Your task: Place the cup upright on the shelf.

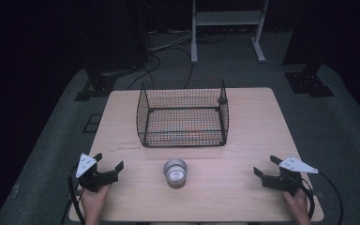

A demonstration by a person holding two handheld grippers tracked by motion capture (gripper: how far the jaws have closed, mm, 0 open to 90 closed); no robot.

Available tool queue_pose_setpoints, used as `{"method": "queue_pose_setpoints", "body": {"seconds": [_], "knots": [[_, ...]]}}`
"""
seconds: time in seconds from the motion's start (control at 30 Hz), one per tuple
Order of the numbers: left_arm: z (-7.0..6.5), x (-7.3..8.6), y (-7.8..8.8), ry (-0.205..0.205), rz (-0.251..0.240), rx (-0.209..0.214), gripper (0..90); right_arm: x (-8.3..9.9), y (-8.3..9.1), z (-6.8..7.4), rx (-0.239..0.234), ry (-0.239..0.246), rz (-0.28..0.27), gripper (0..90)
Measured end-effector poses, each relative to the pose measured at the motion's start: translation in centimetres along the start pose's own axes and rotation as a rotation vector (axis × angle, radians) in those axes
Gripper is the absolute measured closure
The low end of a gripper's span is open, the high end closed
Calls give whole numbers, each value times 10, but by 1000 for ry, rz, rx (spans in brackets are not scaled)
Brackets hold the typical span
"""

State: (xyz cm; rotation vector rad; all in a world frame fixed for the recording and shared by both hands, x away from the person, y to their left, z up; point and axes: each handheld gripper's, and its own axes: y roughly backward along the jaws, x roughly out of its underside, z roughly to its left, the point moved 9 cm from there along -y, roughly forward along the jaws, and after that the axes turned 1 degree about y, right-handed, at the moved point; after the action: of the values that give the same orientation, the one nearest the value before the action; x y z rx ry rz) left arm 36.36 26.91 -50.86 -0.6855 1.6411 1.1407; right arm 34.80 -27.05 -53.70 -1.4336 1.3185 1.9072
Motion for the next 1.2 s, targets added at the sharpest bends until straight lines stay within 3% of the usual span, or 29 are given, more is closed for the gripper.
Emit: {"method": "queue_pose_setpoints", "body": {"seconds": [0.13, 0.7, 1.2], "knots": [[-4, -2, 0, -21, -3, 7, 7, 0, 0, 0, -1, 1, -1, 136], [-34, -8, 2, -81, -11, 130, 7, 0, 0, 0, 2, 1, 4, 136], [-65, -25, -1, -127, -11, 285, 7, 0, -1, 0, 0, 2, 3, 136]]}}
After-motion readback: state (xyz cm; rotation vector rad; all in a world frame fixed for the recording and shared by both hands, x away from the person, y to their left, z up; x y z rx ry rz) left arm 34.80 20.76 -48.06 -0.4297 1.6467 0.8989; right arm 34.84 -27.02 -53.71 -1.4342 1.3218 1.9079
